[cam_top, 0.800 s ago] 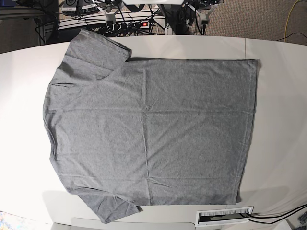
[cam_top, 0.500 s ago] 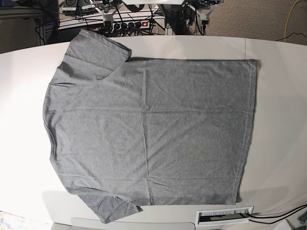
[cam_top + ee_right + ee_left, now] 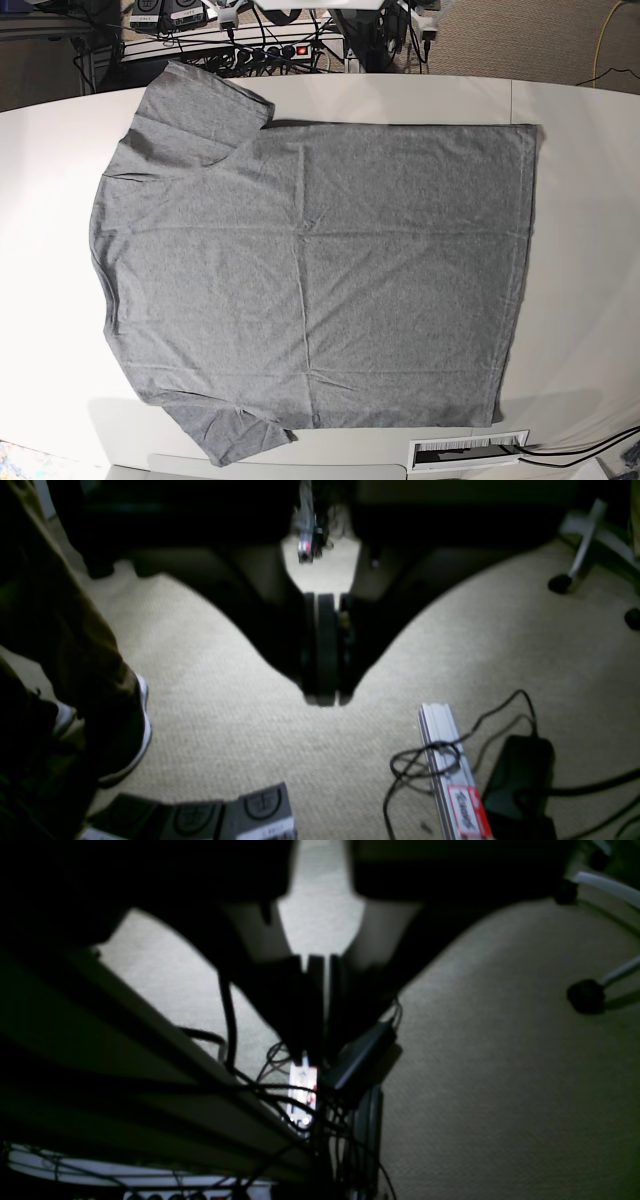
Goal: Fold the T-shirt properly
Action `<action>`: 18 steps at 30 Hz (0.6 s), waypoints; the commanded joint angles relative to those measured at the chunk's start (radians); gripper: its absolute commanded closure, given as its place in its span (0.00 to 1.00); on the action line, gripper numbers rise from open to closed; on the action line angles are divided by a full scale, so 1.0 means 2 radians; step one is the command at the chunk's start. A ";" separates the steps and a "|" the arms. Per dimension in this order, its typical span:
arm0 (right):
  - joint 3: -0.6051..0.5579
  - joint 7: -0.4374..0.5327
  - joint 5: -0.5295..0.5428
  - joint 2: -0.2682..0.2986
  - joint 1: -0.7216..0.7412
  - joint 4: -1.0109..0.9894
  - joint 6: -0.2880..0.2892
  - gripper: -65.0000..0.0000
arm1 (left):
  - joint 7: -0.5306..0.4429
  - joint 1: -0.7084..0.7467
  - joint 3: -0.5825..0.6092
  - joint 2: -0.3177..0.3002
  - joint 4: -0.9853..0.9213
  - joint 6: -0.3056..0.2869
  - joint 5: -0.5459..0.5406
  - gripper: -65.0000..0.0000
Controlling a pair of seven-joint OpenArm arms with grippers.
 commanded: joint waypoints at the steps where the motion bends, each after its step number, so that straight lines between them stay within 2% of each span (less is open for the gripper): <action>1: 0.001 0.004 -0.002 0.009 -0.005 0.002 0.000 1.00 | 0.016 0.024 0.001 -0.004 0.001 -0.003 0.012 1.00; 6: 0.001 0.001 -0.002 0.023 -0.008 0.002 0.013 1.00 | 0.016 0.044 0.000 -0.017 0.022 -0.003 0.011 1.00; 11: 0.001 0.000 -0.002 0.030 -0.004 0.006 0.016 1.00 | 0.018 0.034 0.000 -0.031 0.025 -0.003 -0.028 1.00; 18: 0.001 -0.022 -0.002 0.032 -0.004 0.026 0.017 1.00 | 0.029 0.023 0.000 -0.052 0.027 -0.003 -0.011 1.00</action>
